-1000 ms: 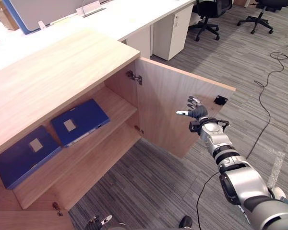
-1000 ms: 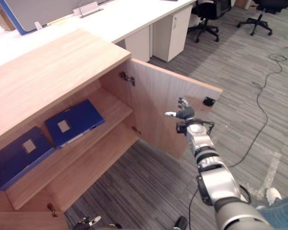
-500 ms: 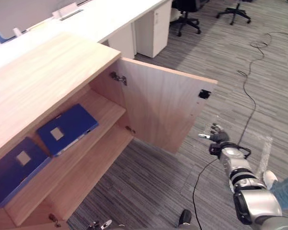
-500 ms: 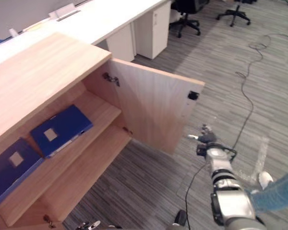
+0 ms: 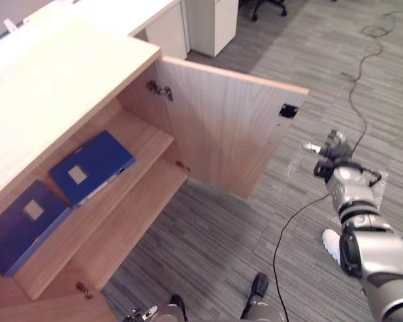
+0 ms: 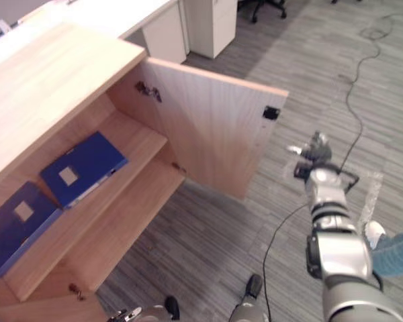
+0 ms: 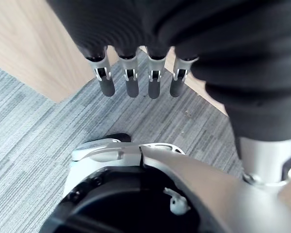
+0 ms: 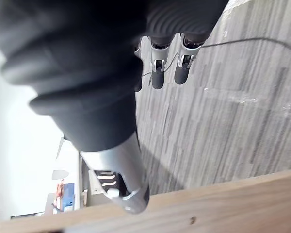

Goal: Walk over to the cabinet, pick up the folder, carry it to the office cabinet, place the folder inside the office cabinet, then close the office cabinet door

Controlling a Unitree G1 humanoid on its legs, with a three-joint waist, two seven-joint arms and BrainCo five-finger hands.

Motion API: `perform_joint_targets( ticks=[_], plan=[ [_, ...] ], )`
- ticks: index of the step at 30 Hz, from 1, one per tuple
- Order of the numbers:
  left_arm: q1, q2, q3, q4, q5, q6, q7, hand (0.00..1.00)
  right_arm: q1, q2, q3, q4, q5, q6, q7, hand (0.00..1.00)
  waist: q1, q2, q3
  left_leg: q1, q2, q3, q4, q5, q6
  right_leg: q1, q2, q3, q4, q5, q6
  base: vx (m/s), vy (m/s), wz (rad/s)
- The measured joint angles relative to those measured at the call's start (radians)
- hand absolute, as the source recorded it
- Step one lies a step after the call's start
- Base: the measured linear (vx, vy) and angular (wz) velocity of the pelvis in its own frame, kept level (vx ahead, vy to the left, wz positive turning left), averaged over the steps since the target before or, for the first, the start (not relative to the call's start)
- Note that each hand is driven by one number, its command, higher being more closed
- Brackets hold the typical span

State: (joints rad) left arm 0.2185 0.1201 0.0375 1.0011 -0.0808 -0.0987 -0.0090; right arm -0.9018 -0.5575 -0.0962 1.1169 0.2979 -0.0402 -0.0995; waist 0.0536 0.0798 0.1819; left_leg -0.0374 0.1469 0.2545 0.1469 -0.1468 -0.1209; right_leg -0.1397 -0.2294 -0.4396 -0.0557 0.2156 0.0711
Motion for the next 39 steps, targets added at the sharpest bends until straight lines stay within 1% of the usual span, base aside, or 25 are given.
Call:
perform_joint_targets(
  ticks=[1,4,6,7,11,15,16,17,20,22,23,25,26,27,28,29,31,32,33,34,35,36,37,38,39],
  plan=[
    [0.000,-0.002,-0.002,-0.009,-0.008,-0.004,0.000,0.00,-0.043,-0.010,0.000,0.016,0.004,-0.002,-0.001,0.00,0.015,0.002,0.004,-0.021,0.000,-0.009,0.000,0.005,-0.003,-0.017,0.001,-0.004,0.000,0.002,-0.003,-0.04,-0.032,0.21],
    [0.001,-0.010,-0.003,-0.028,-0.026,-0.010,0.001,0.00,-0.122,-0.026,0.000,0.035,0.018,-0.002,-0.002,0.00,0.029,0.010,0.030,-0.054,0.002,-0.047,-0.001,0.016,-0.006,-0.021,0.000,-0.040,-0.005,0.002,-0.003,0.00,-0.013,0.31],
    [0.000,-0.010,-0.003,-0.036,-0.041,-0.015,0.002,0.00,-0.177,-0.029,0.002,0.061,0.024,-0.001,-0.004,0.00,0.032,0.011,0.046,-0.069,0.002,-0.066,-0.001,0.021,-0.005,-0.021,0.000,-0.058,-0.007,0.002,-0.003,0.06,0.019,0.27],
    [0.000,-0.009,-0.003,-0.054,-0.048,-0.017,0.002,0.00,-0.221,-0.032,0.012,0.083,0.026,0.000,-0.007,0.00,0.039,0.011,0.063,-0.070,0.002,-0.072,0.000,0.023,-0.005,-0.022,0.000,-0.062,-0.007,0.002,-0.003,0.06,0.027,0.21],
    [-0.001,-0.009,-0.003,-0.091,-0.052,-0.018,0.006,0.00,-0.298,-0.048,0.023,0.124,0.039,0.000,-0.029,0.00,0.046,0.011,0.080,-0.118,0.004,-0.099,0.017,0.029,-0.005,-0.045,-0.001,-0.081,-0.008,0.002,-0.003,0.05,0.020,0.17],
    [-0.009,-0.009,-0.003,-0.098,-0.069,-0.019,0.015,0.00,-0.326,-0.062,0.132,0.128,0.050,-0.002,-0.031,0.00,0.044,0.012,0.099,-0.124,0.009,-0.100,0.018,0.036,-0.004,-0.047,0.005,-0.079,-0.009,0.002,-0.003,0.04,0.007,-0.02],
    [-0.012,-0.008,-0.003,-0.109,-0.069,-0.021,0.015,0.00,-0.326,-0.065,0.193,0.123,0.054,-0.001,-0.028,0.00,0.044,0.012,0.102,-0.125,0.017,-0.101,0.018,0.037,-0.005,-0.047,0.013,-0.079,-0.010,0.002,-0.003,0.00,0.000,0.00],
    [-0.015,-0.008,-0.003,-0.109,-0.069,-0.024,0.015,0.00,-0.325,-0.069,0.226,0.114,0.054,0.000,-0.027,0.00,0.044,0.013,0.104,-0.126,0.020,-0.101,0.018,0.038,-0.007,-0.047,0.016,-0.078,-0.012,0.002,-0.003,0.00,-0.016,-0.03],
    [-0.021,-0.008,-0.003,-0.107,-0.068,-0.027,0.015,0.00,-0.320,-0.100,0.375,0.033,0.040,0.014,-0.008,0.00,0.037,0.015,0.127,-0.130,0.035,-0.100,0.016,0.048,-0.017,-0.050,0.032,-0.074,-0.017,0.002,-0.003,-0.03,-0.035,-0.05],
    [-0.021,-0.008,-0.001,-0.107,-0.065,-0.026,0.015,0.00,-0.288,-0.178,0.561,-0.103,0.029,0.025,0.034,0.00,0.027,0.015,0.138,-0.134,0.056,-0.099,0.012,0.053,-0.025,-0.054,0.057,-0.071,-0.026,0.004,-0.008,-0.05,-0.070,-0.08],
    [-0.020,-0.008,0.000,-0.107,-0.063,-0.026,0.014,0.00,-0.276,-0.203,0.612,-0.149,0.022,0.027,0.046,0.00,0.023,0.015,0.139,-0.134,0.062,-0.099,0.011,0.054,-0.027,-0.055,0.062,-0.071,-0.026,0.003,-0.010,-0.03,-0.071,-0.15],
    [-0.017,-0.008,0.017,-0.105,-0.043,-0.026,0.011,0.00,-0.238,-0.319,0.820,-0.376,-0.010,0.032,0.114,0.00,0.000,0.015,0.139,-0.117,0.084,-0.085,-0.007,0.063,-0.041,-0.058,0.088,-0.059,-0.026,-0.003,-0.019,0.02,-0.060,-0.21],
    [-0.017,-0.008,0.022,-0.105,-0.037,-0.026,0.009,0.00,-0.235,-0.347,0.870,-0.437,-0.014,0.032,0.137,0.00,-0.008,0.014,0.138,-0.115,0.088,-0.082,-0.010,0.067,-0.041,-0.058,0.092,-0.056,-0.026,-0.004,-0.021,0.06,-0.057,-0.23],
    [-0.018,-0.008,0.030,-0.107,-0.025,-0.026,0.002,0.00,-0.232,-0.400,0.956,-0.555,-0.034,0.028,0.184,0.00,-0.018,0.013,0.136,-0.109,0.093,-0.077,-0.012,0.074,-0.040,-0.059,0.098,-0.049,-0.026,-0.007,-0.025,0.06,-0.041,-0.25],
    [-0.021,-0.008,0.045,-0.106,-0.003,-0.027,-0.003,0.00,-0.229,-0.430,1.028,-0.658,-0.068,0.024,0.248,0.00,-0.021,0.010,0.126,-0.099,0.097,-0.069,-0.022,0.086,-0.041,-0.060,0.105,-0.038,-0.026,-0.009,-0.028,0.07,-0.049,-0.24],
    [-0.021,-0.007,0.055,-0.106,0.003,-0.026,-0.006,0.00,-0.222,-0.436,1.056,-0.707,-0.086,0.020,0.279,0.00,-0.021,0.007,0.115,-0.099,0.099,-0.064,-0.025,0.093,-0.040,-0.064,0.108,-0.034,-0.026,-0.010,-0.030,0.07,-0.039,-0.21],
    [-0.022,0.006,0.102,-0.106,0.035,-0.025,-0.016,0.00,-0.183,-0.437,1.122,-0.869,-0.110,0.010,0.369,0.00,-0.013,-0.015,0.073,-0.097,0.106,-0.048,-0.041,0.127,-0.036,-0.073,0.119,-0.025,-0.026,-0.018,-0.041,0.08,-0.044,-0.09],
    [-0.024,0.010,0.114,-0.106,0.043,-0.025,-0.018,0.00,-0.178,-0.435,1.136,-0.904,-0.116,0.008,0.394,0.00,-0.011,-0.022,0.067,-0.096,0.106,-0.046,-0.043,0.138,-0.033,-0.072,0.120,-0.025,-0.026,-0.020,-0.044,0.07,-0.052,0.01],
    [-0.028,0.017,0.144,-0.105,0.055,-0.023,-0.020,0.00,-0.164,-0.426,1.160,-0.977,-0.118,0.001,0.450,0.00,-0.003,-0.043,0.053,-0.093,0.107,-0.045,-0.047,0.160,-0.031,-0.070,0.122,-0.025,-0.026,-0.024,-0.050,0.06,-0.054,0.07],
    [-0.029,0.020,0.172,-0.103,0.071,-0.019,-0.021,0.00,-0.143,-0.417,1.189,-1.045,-0.116,-0.018,0.497,0.00,0.002,-0.060,0.037,-0.087,0.108,-0.044,-0.056,0.179,-0.031,-0.065,0.123,-0.026,-0.026,-0.029,-0.056,0.06,-0.051,0.09],
    [-0.031,0.020,0.182,-0.100,0.074,-0.017,-0.022,0.00,-0.130,-0.404,1.196,-1.067,-0.111,-0.018,0.495,0.00,0.006,-0.065,0.033,-0.082,0.109,-0.045,-0.059,0.184,-0.028,-0.056,0.125,-0.026,-0.026,-0.031,-0.058,0.07,-0.026,0.22],
    [-0.041,0.019,0.194,-0.086,0.086,-0.015,-0.024,0.00,-0.111,-0.386,1.192,-1.097,-0.099,-0.027,0.530,0.00,0.014,-0.068,0.017,-0.080,0.111,-0.046,-0.059,0.189,-0.024,-0.046,0.126,-0.028,-0.026,-0.033,-0.059,0.07,0.016,0.28],
    [-0.042,0.021,0.211,-0.082,0.091,-0.015,-0.030,0.00,-0.098,-0.386,1.200,-1.131,-0.086,-0.030,0.574,0.00,0.023,-0.078,0.001,-0.079,0.112,-0.047,-0.061,0.192,-0.022,-0.044,0.126,-0.029,-0.026,-0.033,-0.060,0.06,0.030,0.26],
    [-0.042,0.023,0.224,-0.079,0.093,-0.014,-0.030,0.00,-0.086,-0.386,1.200,-1.144,-0.082,-0.031,0.587,0.00,0.027,-0.087,-0.007,-0.079,0.112,-0.047,-0.061,0.193,-0.021,-0.044,0.125,-0.029,-0.026,-0.033,-0.060,0.03,0.034,0.11],
    [-0.041,0.029,0.244,-0.064,0.095,-0.008,-0.031,0.00,-0.062,-0.386,1.200,-1.160,-0.082,-0.031,0.608,0.00,0.029,-0.106,-0.019,-0.074,0.112,-0.047,-0.064,0.194,-0.020,-0.039,0.125,-0.029,-0.026,-0.033,-0.060,0.00,0.000,0.00]
  ],
)
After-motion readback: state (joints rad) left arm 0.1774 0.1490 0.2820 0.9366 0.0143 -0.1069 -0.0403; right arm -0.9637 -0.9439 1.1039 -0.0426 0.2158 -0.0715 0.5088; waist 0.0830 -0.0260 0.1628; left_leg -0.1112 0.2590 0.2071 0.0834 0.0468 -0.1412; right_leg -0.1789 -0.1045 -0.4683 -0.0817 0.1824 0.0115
